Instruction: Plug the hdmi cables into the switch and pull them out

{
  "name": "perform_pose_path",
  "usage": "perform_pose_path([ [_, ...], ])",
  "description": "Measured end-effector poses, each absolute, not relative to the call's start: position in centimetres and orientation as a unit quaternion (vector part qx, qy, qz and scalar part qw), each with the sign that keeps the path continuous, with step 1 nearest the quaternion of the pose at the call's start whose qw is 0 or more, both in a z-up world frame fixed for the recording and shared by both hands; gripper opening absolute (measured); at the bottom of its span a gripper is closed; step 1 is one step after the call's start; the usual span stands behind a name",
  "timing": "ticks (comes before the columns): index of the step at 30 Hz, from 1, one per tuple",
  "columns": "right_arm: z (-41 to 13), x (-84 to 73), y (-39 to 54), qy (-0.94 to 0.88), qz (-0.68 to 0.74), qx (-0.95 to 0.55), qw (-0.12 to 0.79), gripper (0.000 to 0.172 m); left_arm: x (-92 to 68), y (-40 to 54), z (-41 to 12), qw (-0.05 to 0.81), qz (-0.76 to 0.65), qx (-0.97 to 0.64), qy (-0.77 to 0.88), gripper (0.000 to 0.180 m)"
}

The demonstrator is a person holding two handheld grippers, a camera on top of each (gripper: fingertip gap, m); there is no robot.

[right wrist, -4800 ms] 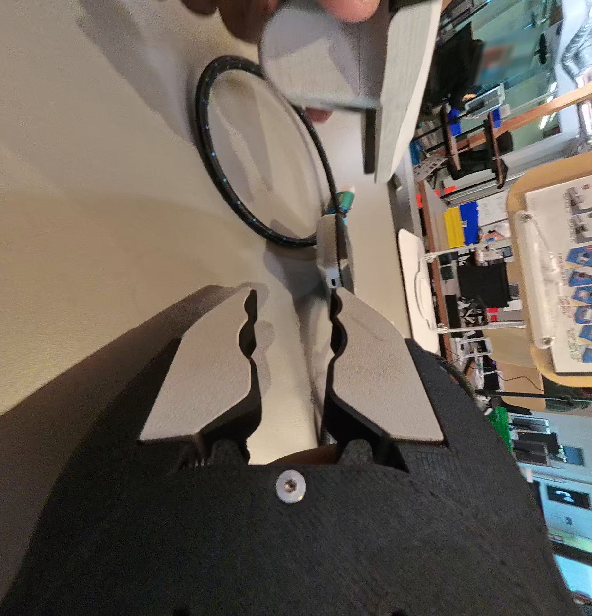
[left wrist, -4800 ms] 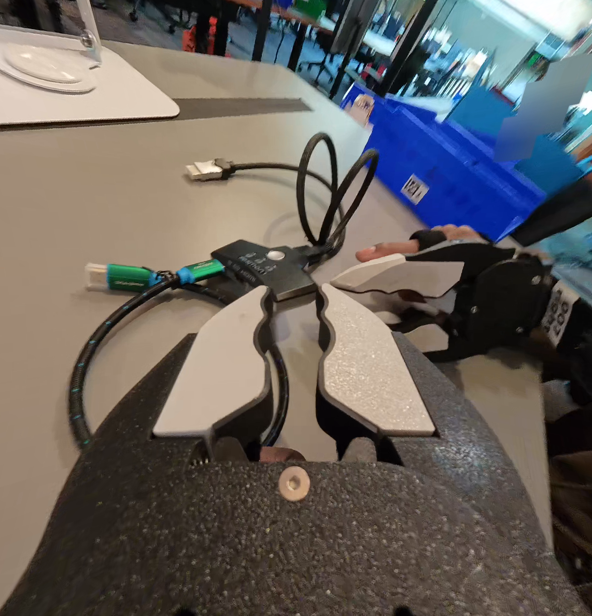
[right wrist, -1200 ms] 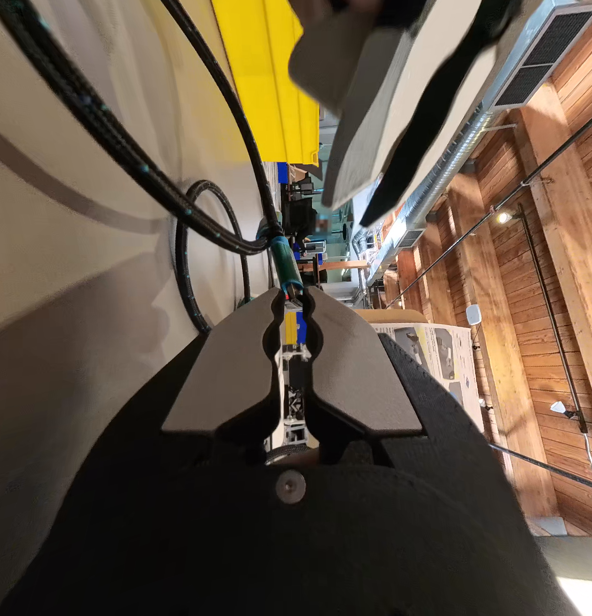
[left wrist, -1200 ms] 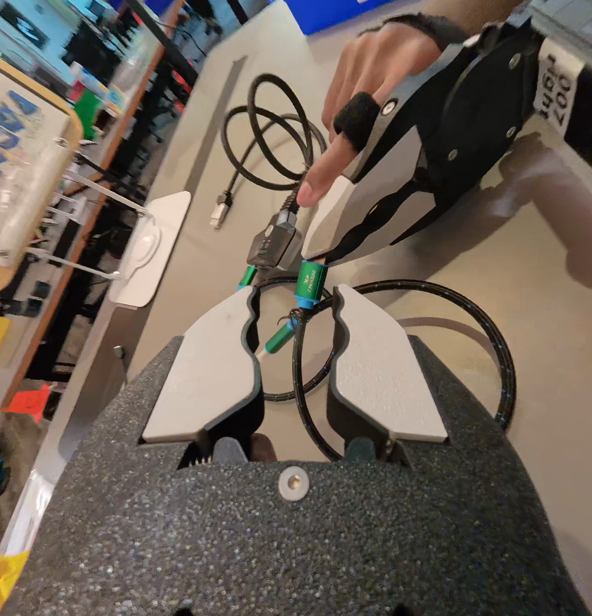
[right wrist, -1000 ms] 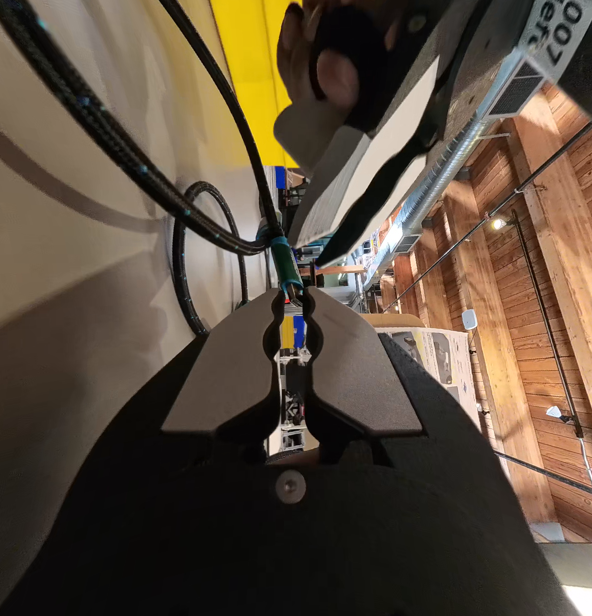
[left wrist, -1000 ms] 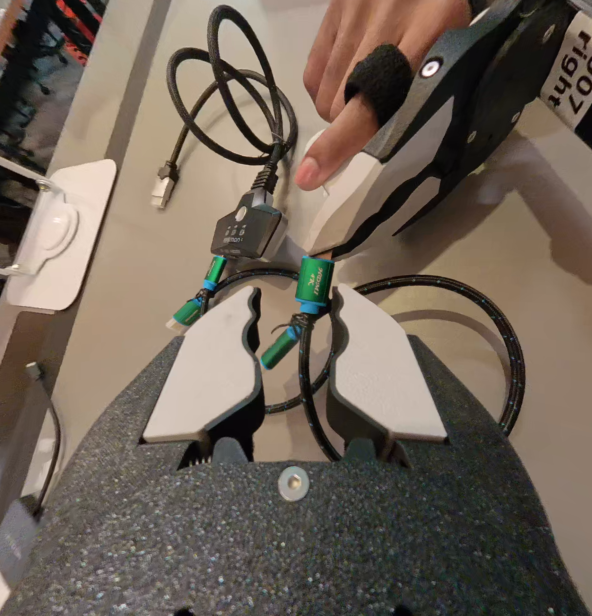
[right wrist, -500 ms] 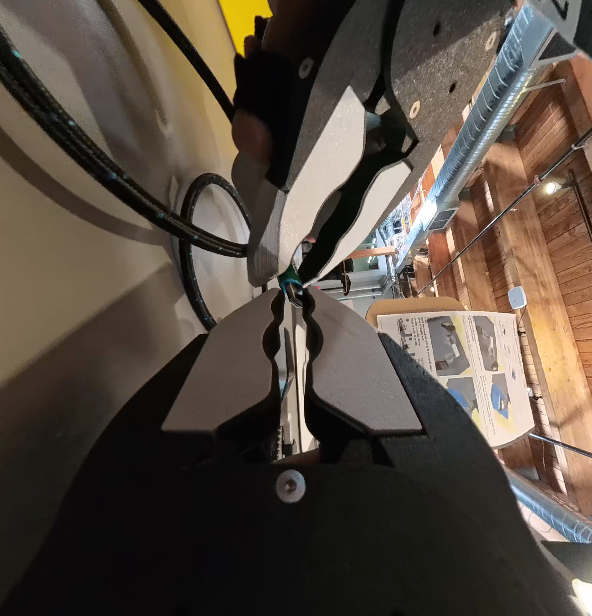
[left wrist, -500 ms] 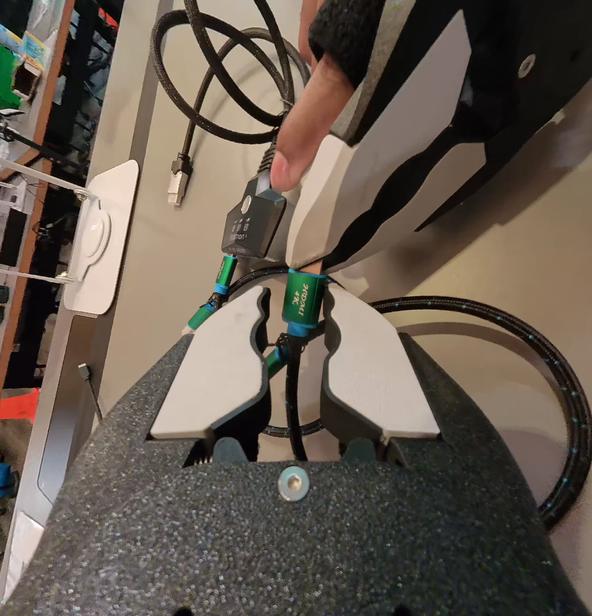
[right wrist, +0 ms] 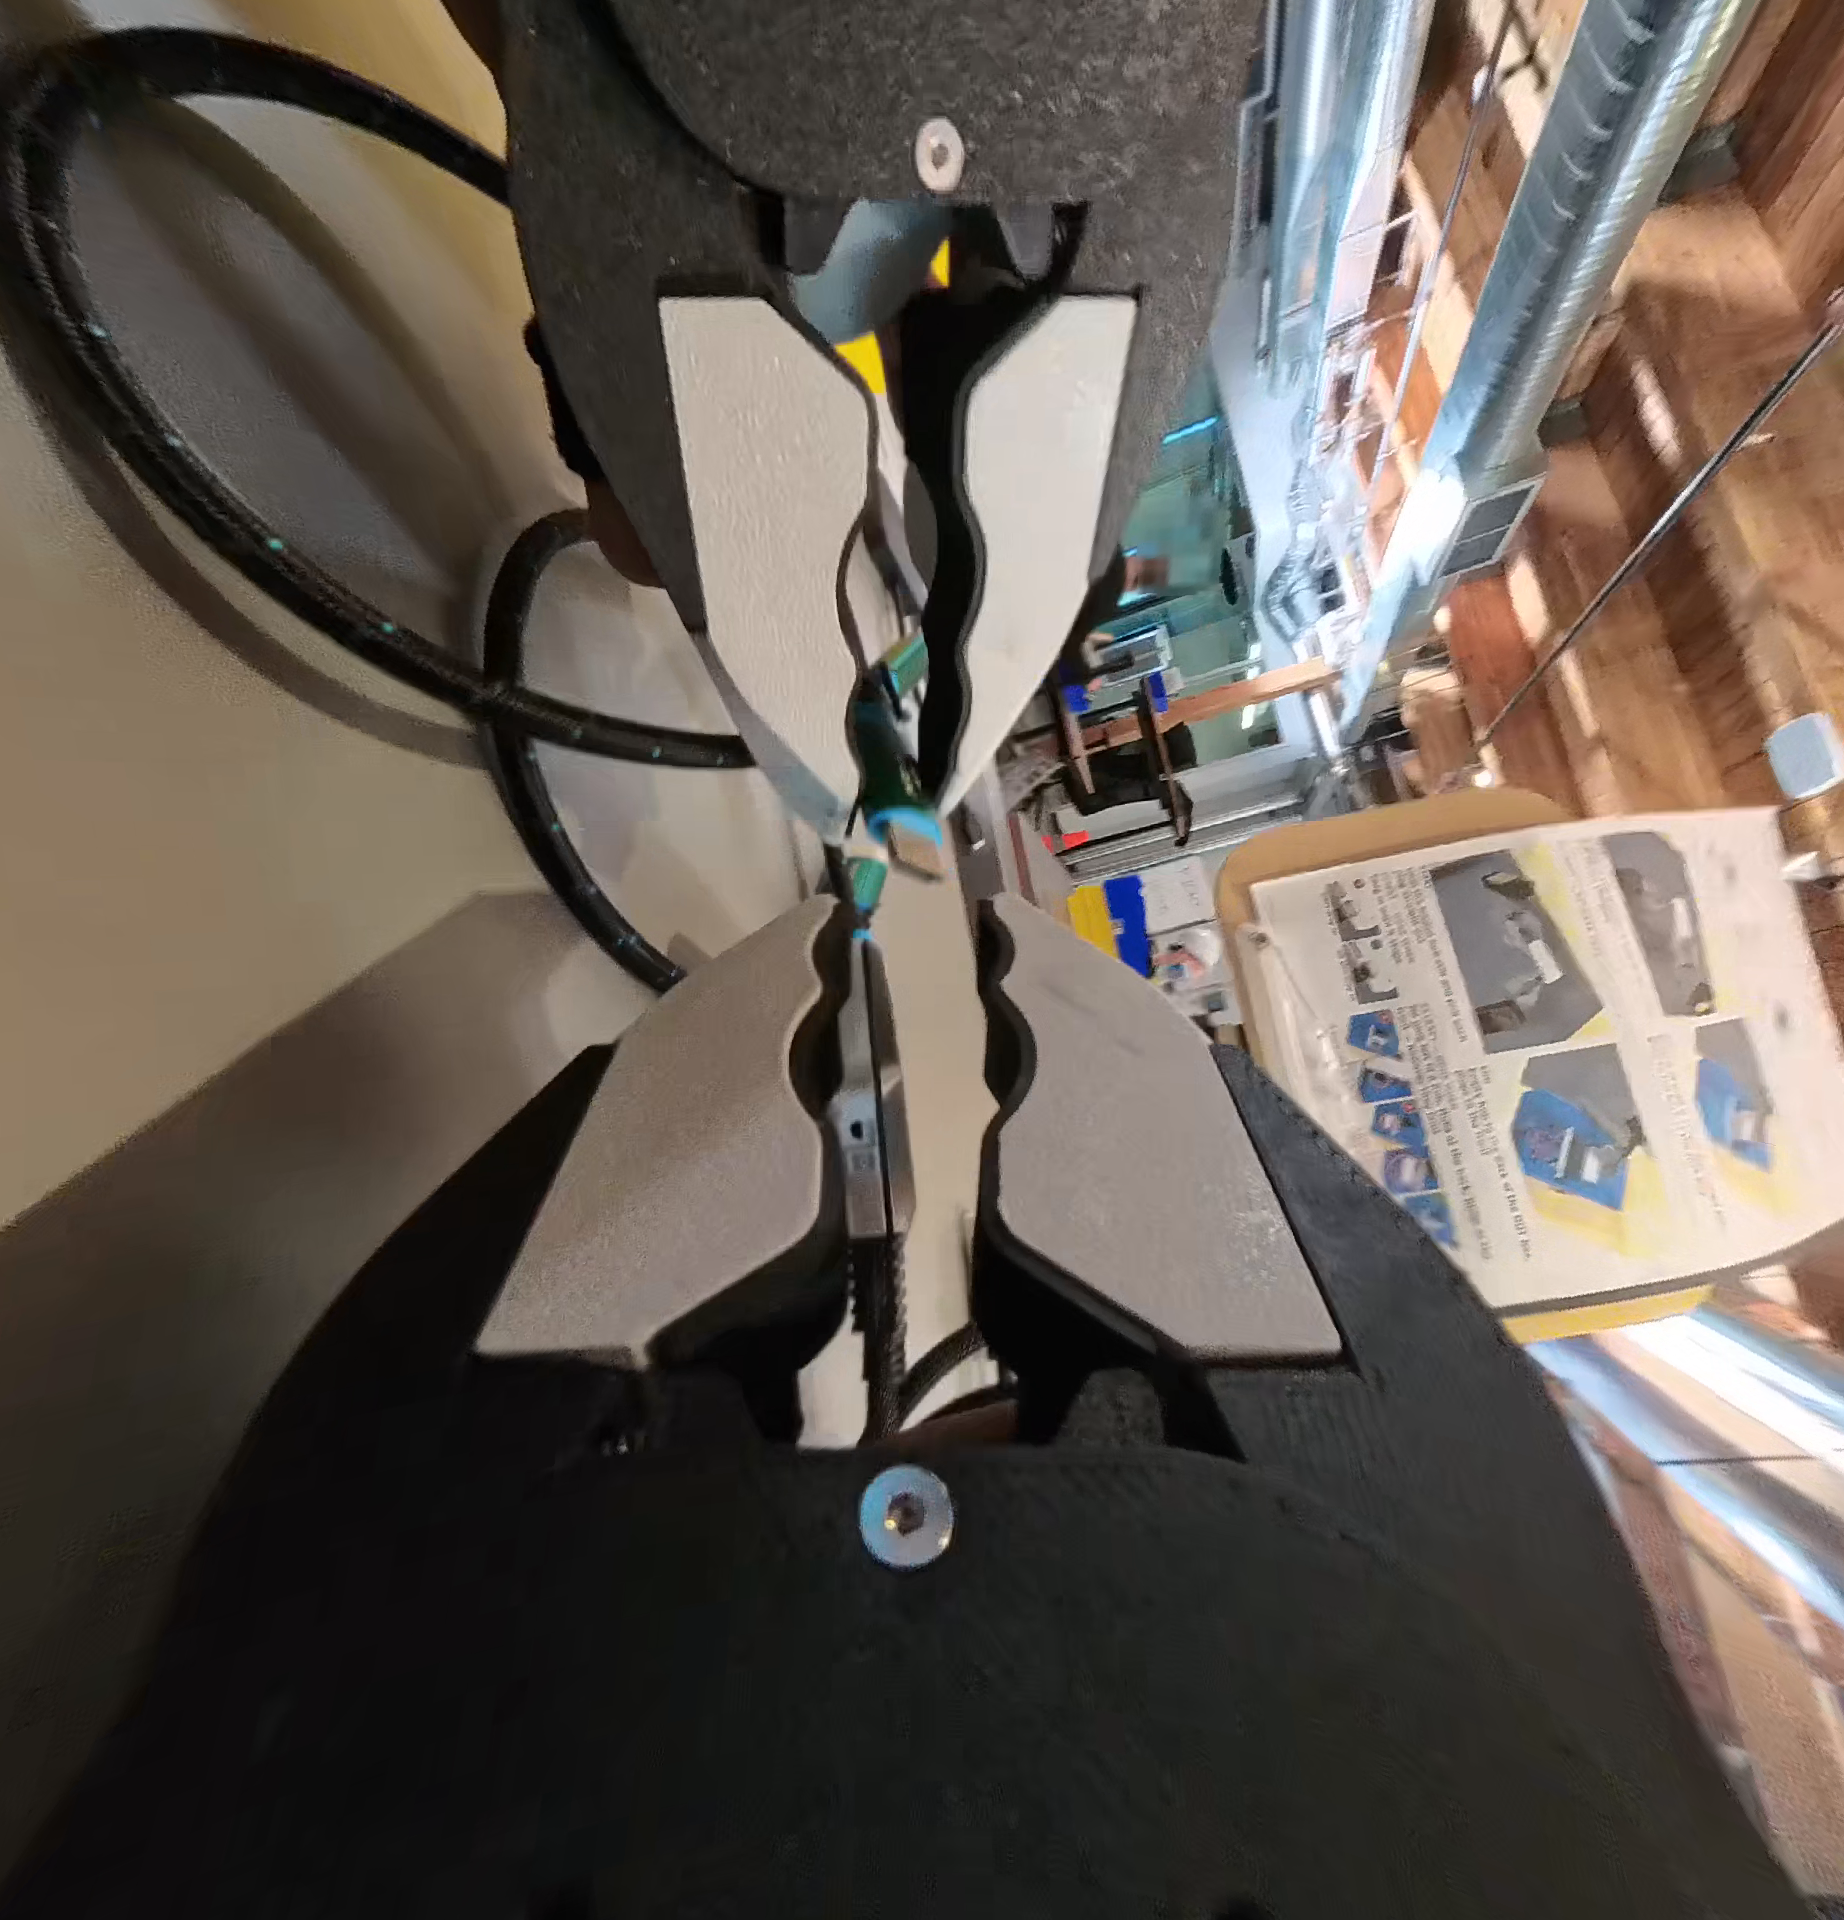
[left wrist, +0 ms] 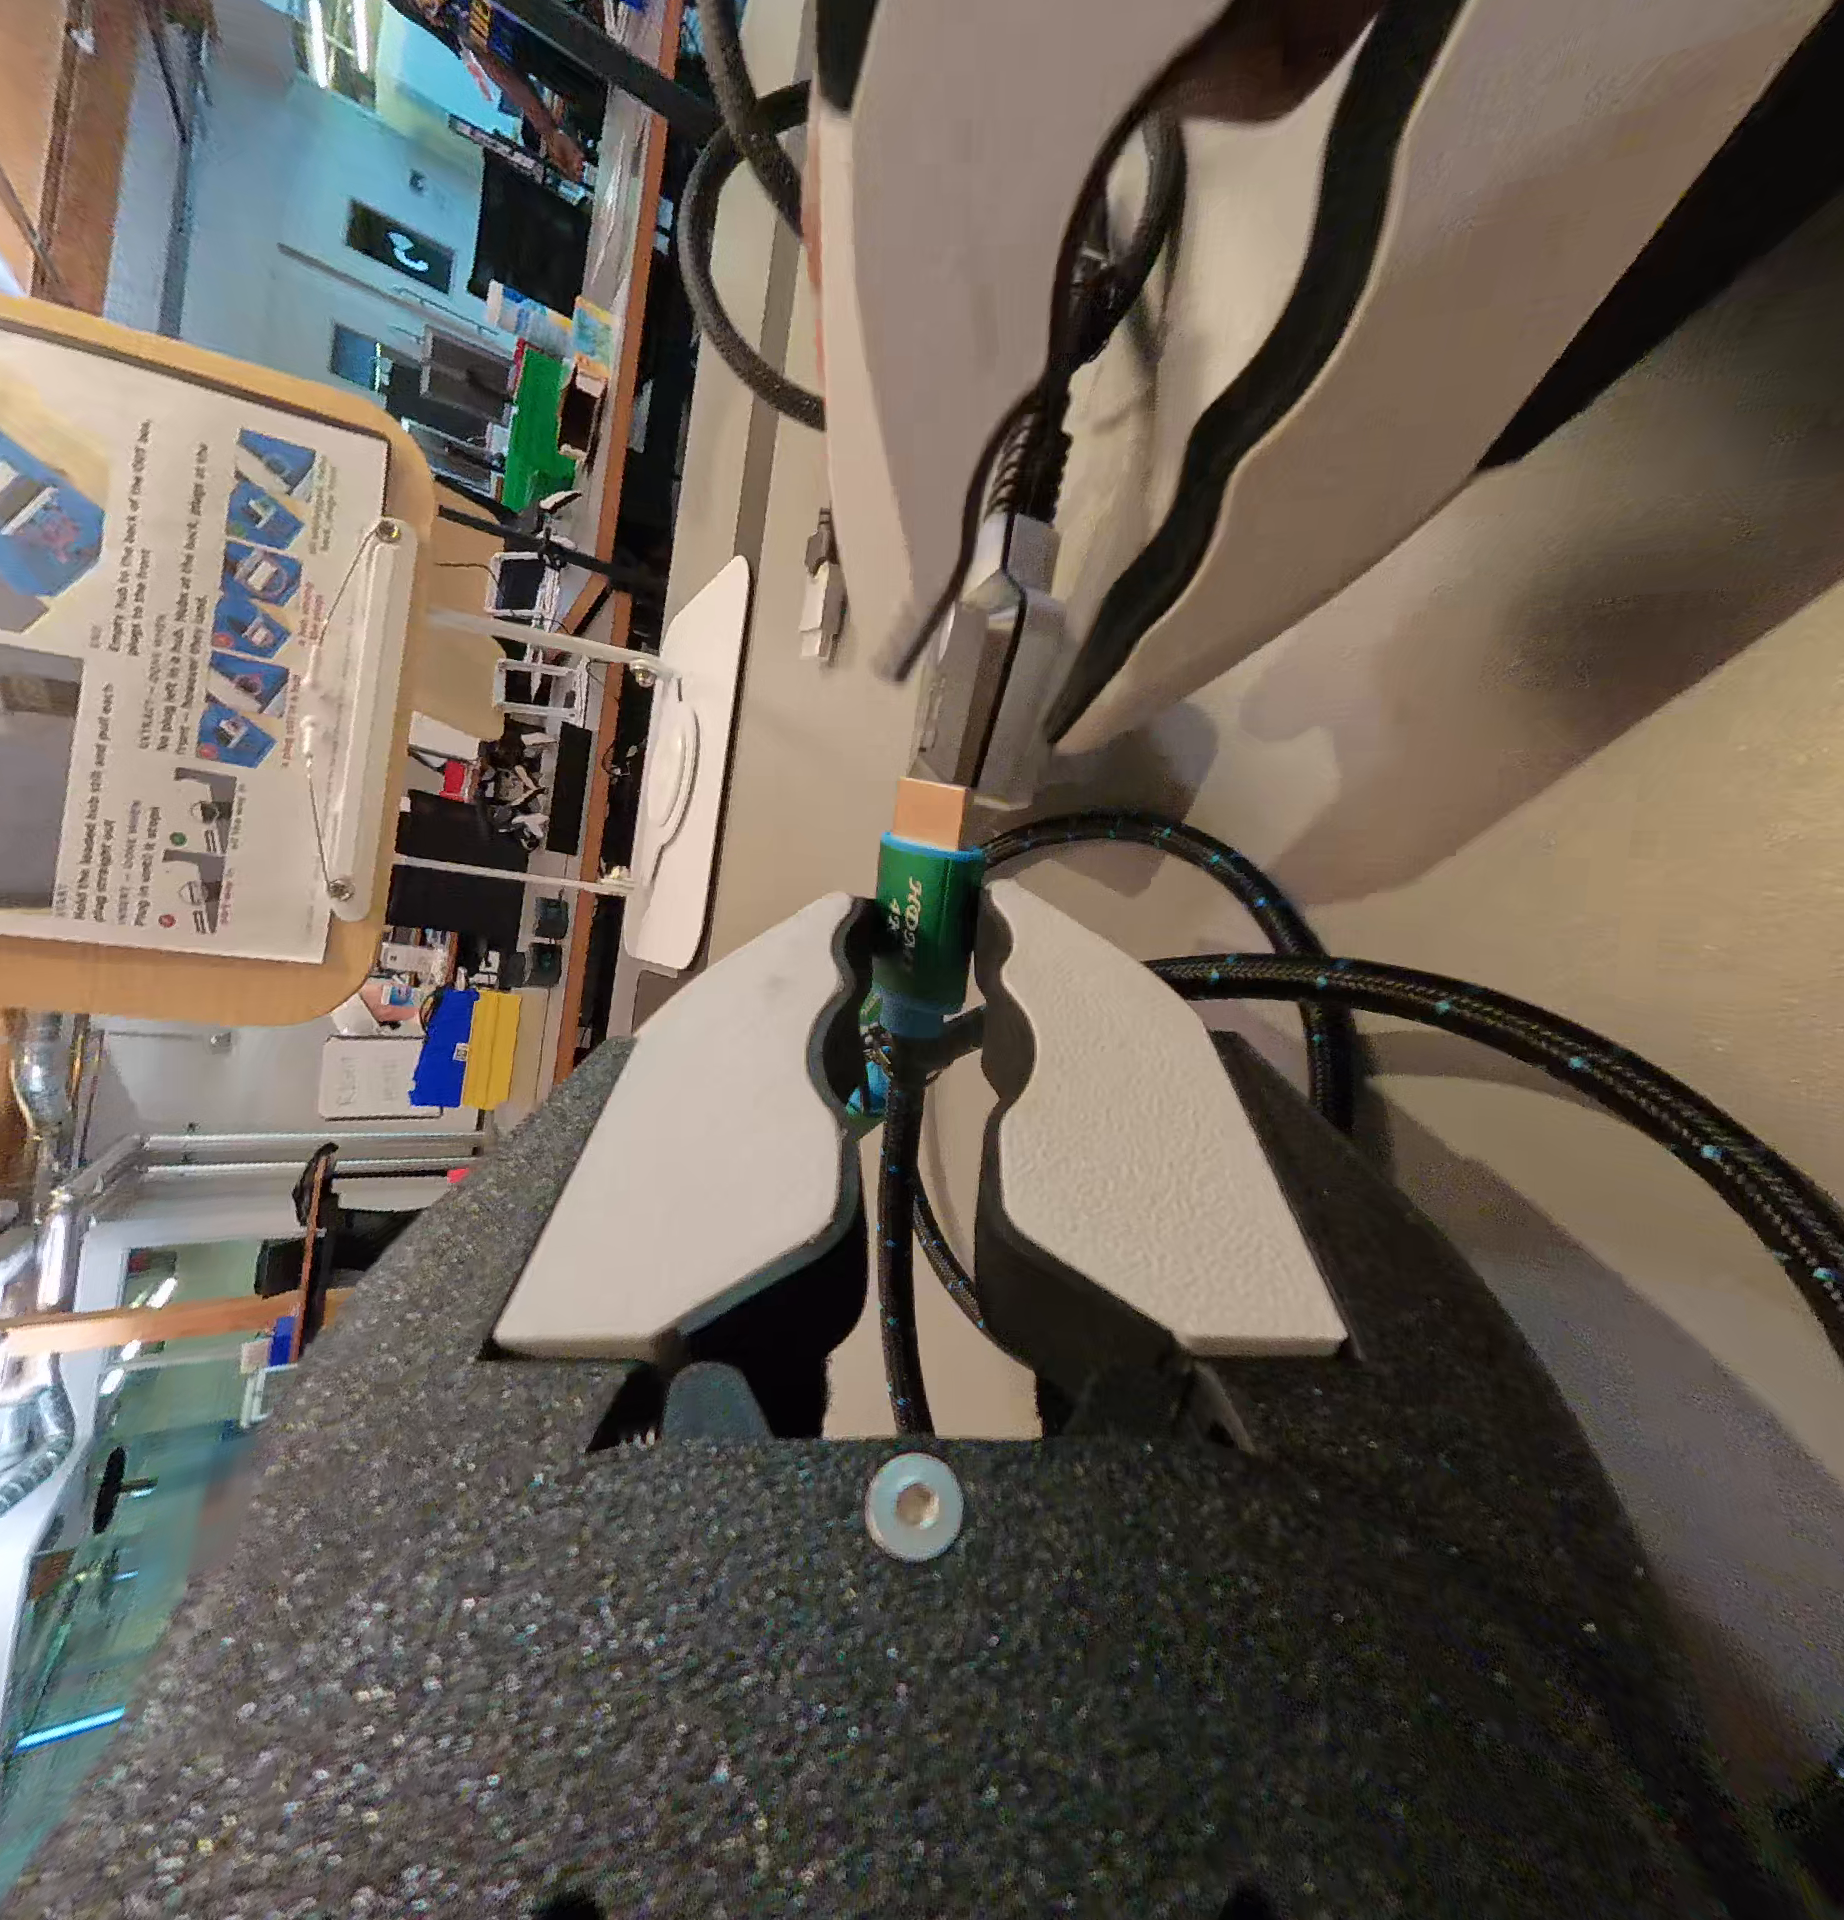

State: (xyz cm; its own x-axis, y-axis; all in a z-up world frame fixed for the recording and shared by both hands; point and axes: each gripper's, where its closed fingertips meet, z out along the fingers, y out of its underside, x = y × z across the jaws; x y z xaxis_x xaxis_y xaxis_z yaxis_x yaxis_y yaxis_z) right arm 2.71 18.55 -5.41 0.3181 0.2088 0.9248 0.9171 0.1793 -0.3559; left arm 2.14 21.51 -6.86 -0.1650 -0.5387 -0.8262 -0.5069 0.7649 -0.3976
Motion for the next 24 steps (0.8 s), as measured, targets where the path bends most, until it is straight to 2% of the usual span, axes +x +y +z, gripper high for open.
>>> perform_pose_path([
  [5, -8.2, 5.8, 18.2, -0.488, -0.248, -0.673, 0.497, 0.056, 2.2, 22.5, -6.4, 0.553, -0.036, -0.377, 0.742, 0.019],
  [10, -9.5, 8.2, 19.4, -0.493, -0.317, -0.675, 0.448, 0.059, 2.1, 23.4, -7.2, 0.534, -0.039, -0.407, 0.740, 0.018],
  [16, -9.0, 8.4, 21.7, -0.495, -0.392, -0.649, 0.425, 0.059, 2.2, 23.5, -7.9, 0.515, -0.057, -0.432, 0.738, 0.018],
  [19, -9.2, 8.2, 22.7, -0.499, -0.395, -0.647, 0.420, 0.053, 2.1, 23.4, -8.2, 0.505, -0.066, -0.438, 0.741, 0.018],
  [20, -9.3, 8.3, 23.1, -0.499, -0.396, -0.647, 0.418, 0.049, 2.1, 23.3, -8.3, 0.501, -0.069, -0.440, 0.742, 0.018],
  [23, -9.8, 8.6, 23.5, -0.512, -0.396, -0.637, 0.419, 0.023, 2.0, 23.5, -8.8, 0.490, -0.072, -0.449, 0.744, 0.018],
  [24, -9.9, 8.7, 23.5, -0.512, -0.399, -0.631, 0.424, 0.023, 2.0, 23.5, -8.9, 0.486, -0.071, -0.452, 0.744, 0.018],
])
